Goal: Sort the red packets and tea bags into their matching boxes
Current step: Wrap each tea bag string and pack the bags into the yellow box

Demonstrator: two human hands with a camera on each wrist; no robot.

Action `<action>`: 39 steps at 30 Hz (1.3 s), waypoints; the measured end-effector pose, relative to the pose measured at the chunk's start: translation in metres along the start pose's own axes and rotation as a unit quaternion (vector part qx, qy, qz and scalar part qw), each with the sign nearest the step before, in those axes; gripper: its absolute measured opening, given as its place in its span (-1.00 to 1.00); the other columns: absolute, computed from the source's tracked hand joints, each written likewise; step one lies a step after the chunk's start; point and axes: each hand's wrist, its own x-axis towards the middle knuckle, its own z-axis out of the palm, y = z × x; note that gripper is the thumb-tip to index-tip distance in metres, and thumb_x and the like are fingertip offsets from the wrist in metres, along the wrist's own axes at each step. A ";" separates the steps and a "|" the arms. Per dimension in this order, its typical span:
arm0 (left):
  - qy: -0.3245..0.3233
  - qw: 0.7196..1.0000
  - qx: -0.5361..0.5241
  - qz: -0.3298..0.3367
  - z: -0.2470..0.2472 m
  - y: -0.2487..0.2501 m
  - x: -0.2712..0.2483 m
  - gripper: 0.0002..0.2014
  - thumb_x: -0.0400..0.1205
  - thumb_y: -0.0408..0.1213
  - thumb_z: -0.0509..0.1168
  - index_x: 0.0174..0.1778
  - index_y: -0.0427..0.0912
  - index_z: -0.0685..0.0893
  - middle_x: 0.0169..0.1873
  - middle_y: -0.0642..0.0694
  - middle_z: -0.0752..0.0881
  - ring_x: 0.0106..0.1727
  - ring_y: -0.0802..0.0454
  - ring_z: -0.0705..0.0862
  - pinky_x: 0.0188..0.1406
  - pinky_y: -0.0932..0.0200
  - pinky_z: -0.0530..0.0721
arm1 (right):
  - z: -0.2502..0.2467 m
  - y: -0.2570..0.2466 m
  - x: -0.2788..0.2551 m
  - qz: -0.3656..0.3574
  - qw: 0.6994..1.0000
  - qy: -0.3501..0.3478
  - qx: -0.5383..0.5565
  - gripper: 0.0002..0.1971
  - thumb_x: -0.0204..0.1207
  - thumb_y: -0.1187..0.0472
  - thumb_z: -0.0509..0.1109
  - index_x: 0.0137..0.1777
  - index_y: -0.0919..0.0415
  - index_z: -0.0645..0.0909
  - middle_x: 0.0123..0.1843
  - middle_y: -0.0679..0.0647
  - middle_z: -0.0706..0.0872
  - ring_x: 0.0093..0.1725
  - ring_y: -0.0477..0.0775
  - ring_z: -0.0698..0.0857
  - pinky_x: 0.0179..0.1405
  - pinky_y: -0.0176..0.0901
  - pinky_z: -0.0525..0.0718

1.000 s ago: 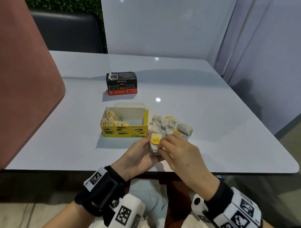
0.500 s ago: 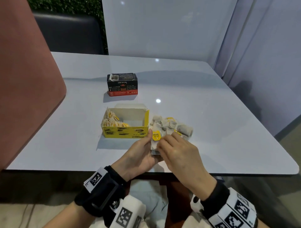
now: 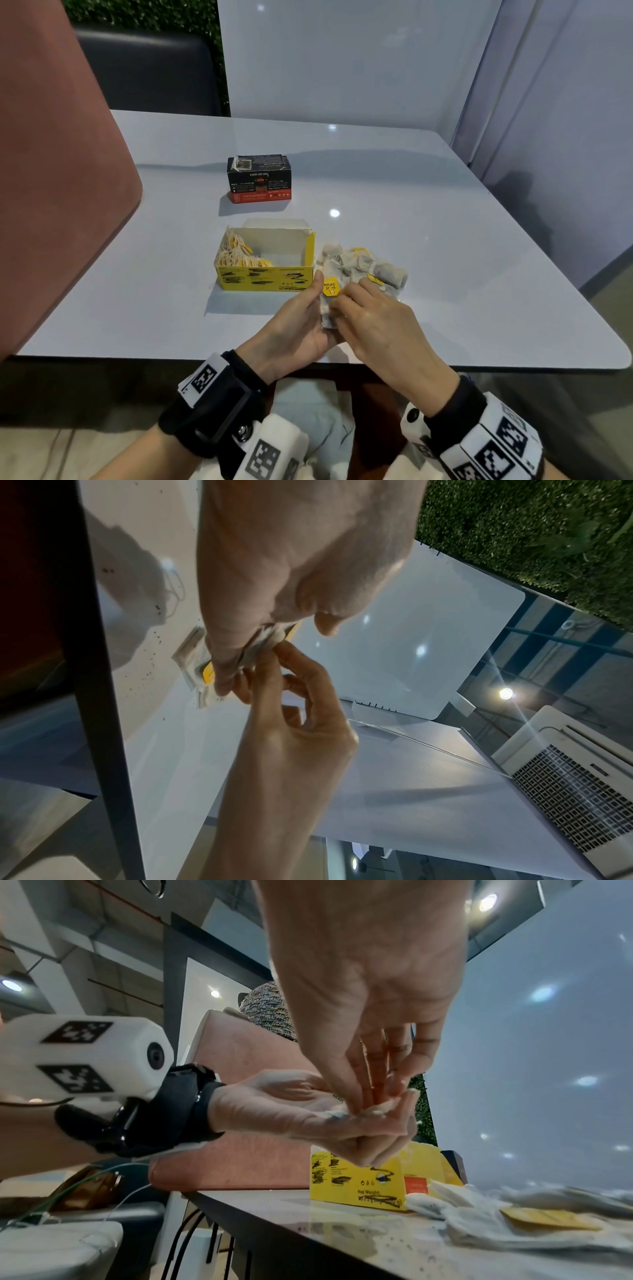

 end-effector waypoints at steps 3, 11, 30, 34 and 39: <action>-0.002 1.000 0.005 -0.022 0.003 -0.002 0.000 -0.38 0.69 0.12 -0.11 0.08 -0.17 0.79 0.29 -0.32 0.52 0.31 -0.16 0.47 0.34 -0.03 0.49 | 0.004 0.001 -0.001 -0.019 1.000 0.001 -0.009 -0.80 0.15 0.25 0.60 -0.36 0.09 0.60 -0.34 -0.08 0.60 -0.29 -0.01 0.62 -0.51 -0.29 0.39; 0.004 0.999 -0.029 -0.023 0.006 0.004 -0.001 -0.44 0.72 0.08 -0.14 0.40 -0.23 0.49 -0.04 -0.16 0.77 -0.06 0.01 0.75 -0.06 0.06 0.74 | 0.001 0.005 -0.003 -0.002 0.999 0.051 0.011 -0.83 0.25 0.34 0.55 -0.32 0.15 0.60 -0.33 -0.02 0.62 -0.30 0.05 0.61 -0.46 -0.19 0.53; 0.109 0.993 -0.012 -0.037 -0.010 0.009 -0.005 -0.75 0.70 -0.36 0.05 0.08 -0.43 0.57 -0.33 -0.17 0.58 -0.30 0.01 0.58 -0.12 0.03 0.80 | 0.015 0.064 0.031 0.076 0.945 -0.314 0.054 -0.71 0.54 0.10 0.33 0.24 0.08 0.50 0.18 0.04 0.53 0.20 0.11 0.53 -0.17 -0.10 0.44; 0.081 0.995 -0.006 -0.052 -0.010 0.009 -0.006 -0.58 0.66 -0.07 0.11 0.08 -0.41 0.58 -0.32 -0.16 0.58 -0.32 0.00 0.59 -0.08 0.03 0.78 | 0.024 0.060 0.031 0.015 0.953 -0.301 0.020 -0.77 0.57 0.14 0.29 0.21 0.10 0.48 0.18 0.08 0.45 0.23 0.10 0.42 -0.25 -0.09 0.41; 0.059 0.997 -0.001 -0.043 -0.010 0.011 -0.006 -0.50 0.63 0.05 0.10 0.03 -0.40 0.62 -0.23 -0.22 0.66 -0.20 -0.07 0.67 0.04 -0.03 0.71 | 0.025 0.069 0.031 -0.023 0.956 -0.285 0.063 -0.83 0.43 0.22 0.41 -0.02 0.11 0.51 0.04 -0.01 0.52 0.12 0.02 0.42 -0.25 -0.17 0.35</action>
